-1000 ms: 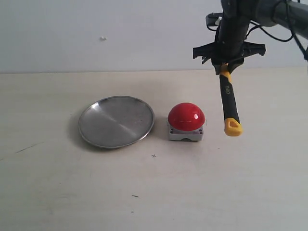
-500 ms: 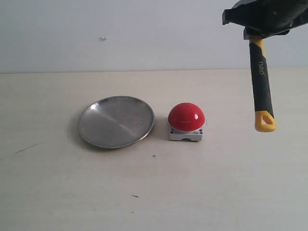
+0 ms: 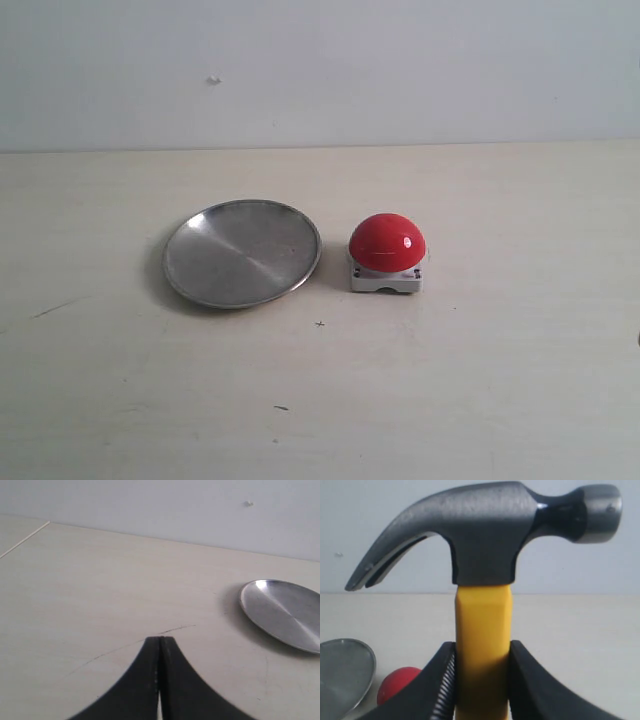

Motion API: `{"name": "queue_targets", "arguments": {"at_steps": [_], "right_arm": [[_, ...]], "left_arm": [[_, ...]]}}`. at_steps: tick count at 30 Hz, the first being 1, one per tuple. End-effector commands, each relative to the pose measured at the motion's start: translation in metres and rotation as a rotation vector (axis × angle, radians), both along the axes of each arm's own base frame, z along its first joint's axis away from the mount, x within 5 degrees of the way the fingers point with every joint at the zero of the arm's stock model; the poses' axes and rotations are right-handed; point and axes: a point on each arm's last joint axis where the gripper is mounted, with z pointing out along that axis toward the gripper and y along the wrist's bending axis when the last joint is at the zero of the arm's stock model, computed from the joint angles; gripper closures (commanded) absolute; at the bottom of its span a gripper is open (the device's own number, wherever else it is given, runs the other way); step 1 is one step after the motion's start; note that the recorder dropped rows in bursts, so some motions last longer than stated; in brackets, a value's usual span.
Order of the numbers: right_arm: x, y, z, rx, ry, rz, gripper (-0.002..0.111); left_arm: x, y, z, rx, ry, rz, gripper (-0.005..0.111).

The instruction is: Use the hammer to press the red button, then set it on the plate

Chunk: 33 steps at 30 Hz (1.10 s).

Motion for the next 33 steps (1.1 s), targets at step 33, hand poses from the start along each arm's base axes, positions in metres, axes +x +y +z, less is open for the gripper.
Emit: {"name": "queue_targets", "arguments": {"at_steps": [33], "right_arm": [[-0.038, 0.000, 0.024, 0.021, -0.192, 0.047, 0.108]], "left_arm": [[-0.012, -0.009, 0.088, -0.670, -0.819, -0.218, 0.107]]}}
